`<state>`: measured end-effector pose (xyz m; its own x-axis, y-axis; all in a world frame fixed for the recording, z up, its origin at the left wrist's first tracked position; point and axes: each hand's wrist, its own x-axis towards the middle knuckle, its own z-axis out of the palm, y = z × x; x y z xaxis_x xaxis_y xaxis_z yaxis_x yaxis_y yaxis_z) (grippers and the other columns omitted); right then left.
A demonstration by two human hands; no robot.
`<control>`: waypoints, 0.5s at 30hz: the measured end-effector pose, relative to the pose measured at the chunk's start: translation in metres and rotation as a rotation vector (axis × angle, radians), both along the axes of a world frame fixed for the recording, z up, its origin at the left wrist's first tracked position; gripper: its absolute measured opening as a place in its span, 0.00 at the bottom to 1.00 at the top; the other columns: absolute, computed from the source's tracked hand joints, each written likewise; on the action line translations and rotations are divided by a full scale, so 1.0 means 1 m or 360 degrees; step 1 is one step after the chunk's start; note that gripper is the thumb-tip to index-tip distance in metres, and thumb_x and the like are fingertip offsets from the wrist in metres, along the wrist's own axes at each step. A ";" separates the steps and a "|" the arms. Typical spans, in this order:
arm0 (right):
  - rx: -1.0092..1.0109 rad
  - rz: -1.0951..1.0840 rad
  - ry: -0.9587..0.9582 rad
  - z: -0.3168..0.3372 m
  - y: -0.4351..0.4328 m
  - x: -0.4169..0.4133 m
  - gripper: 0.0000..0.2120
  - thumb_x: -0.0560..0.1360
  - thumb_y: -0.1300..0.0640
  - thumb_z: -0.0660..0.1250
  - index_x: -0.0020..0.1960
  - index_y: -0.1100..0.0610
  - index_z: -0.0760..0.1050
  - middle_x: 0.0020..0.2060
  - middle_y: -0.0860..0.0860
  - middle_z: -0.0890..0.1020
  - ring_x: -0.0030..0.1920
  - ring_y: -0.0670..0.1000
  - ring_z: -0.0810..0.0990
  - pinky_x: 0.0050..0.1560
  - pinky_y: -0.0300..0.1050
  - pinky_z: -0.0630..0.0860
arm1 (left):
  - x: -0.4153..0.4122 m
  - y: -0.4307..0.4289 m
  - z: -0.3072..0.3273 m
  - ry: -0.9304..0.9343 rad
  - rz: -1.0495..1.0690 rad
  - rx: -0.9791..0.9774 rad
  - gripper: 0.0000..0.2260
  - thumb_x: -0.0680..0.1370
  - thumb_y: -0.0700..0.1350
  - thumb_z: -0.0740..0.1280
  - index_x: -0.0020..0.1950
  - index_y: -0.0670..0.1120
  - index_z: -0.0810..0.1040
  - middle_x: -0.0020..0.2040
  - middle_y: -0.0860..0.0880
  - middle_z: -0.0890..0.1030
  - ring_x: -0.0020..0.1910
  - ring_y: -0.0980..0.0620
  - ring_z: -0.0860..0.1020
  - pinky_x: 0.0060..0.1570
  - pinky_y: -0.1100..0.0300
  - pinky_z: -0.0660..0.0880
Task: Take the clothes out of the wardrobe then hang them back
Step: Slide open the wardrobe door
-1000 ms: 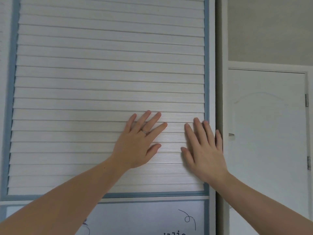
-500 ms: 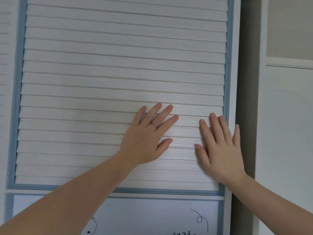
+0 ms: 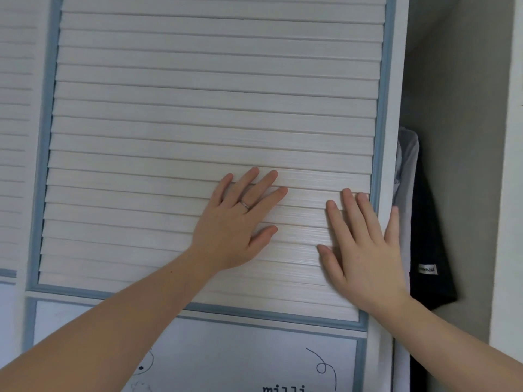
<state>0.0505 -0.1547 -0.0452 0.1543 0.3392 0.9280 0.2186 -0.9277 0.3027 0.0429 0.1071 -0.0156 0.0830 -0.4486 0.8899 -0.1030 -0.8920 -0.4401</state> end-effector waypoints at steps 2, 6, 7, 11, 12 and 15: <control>-0.0005 0.0017 0.0004 0.000 0.014 -0.001 0.31 0.78 0.44 0.57 0.77 0.58 0.63 0.78 0.58 0.57 0.78 0.60 0.54 0.72 0.72 0.50 | -0.002 0.013 -0.001 0.0006 0.0014 -0.0010 0.26 0.81 0.58 0.61 0.78 0.52 0.66 0.80 0.50 0.61 0.79 0.45 0.60 0.75 0.40 0.57; -0.0040 0.0039 0.0027 0.000 0.041 -0.004 0.32 0.78 0.43 0.58 0.77 0.58 0.63 0.78 0.58 0.58 0.78 0.60 0.55 0.72 0.72 0.50 | -0.006 0.041 -0.003 0.0029 0.0051 -0.0057 0.26 0.81 0.58 0.60 0.78 0.53 0.66 0.80 0.50 0.61 0.79 0.45 0.60 0.75 0.40 0.57; -0.0050 0.0047 0.0033 0.000 0.048 -0.005 0.32 0.78 0.43 0.58 0.77 0.59 0.63 0.78 0.58 0.58 0.78 0.61 0.55 0.72 0.72 0.50 | -0.007 0.048 -0.004 0.0031 0.0066 -0.0080 0.26 0.81 0.58 0.59 0.79 0.54 0.65 0.80 0.50 0.61 0.79 0.45 0.60 0.75 0.40 0.57; -0.0080 0.0058 0.0096 0.001 0.079 -0.010 0.32 0.78 0.42 0.59 0.77 0.58 0.63 0.78 0.56 0.60 0.78 0.61 0.55 0.72 0.72 0.50 | -0.010 0.076 -0.012 0.0050 0.0083 -0.0217 0.25 0.82 0.58 0.58 0.78 0.54 0.65 0.81 0.49 0.60 0.80 0.44 0.57 0.76 0.41 0.55; -0.0094 0.0055 0.0110 0.001 0.087 -0.011 0.32 0.78 0.42 0.59 0.77 0.58 0.62 0.78 0.56 0.60 0.78 0.61 0.55 0.72 0.72 0.50 | -0.011 0.083 -0.014 0.0060 0.0080 -0.0259 0.25 0.81 0.58 0.59 0.78 0.53 0.65 0.81 0.49 0.60 0.80 0.44 0.57 0.76 0.40 0.55; -0.0145 0.0050 0.0129 0.001 0.112 -0.013 0.33 0.78 0.42 0.58 0.78 0.58 0.61 0.78 0.57 0.59 0.78 0.61 0.55 0.71 0.74 0.50 | -0.015 0.104 -0.022 0.0080 0.0102 -0.0387 0.26 0.81 0.57 0.58 0.79 0.53 0.65 0.81 0.49 0.59 0.81 0.45 0.55 0.76 0.41 0.54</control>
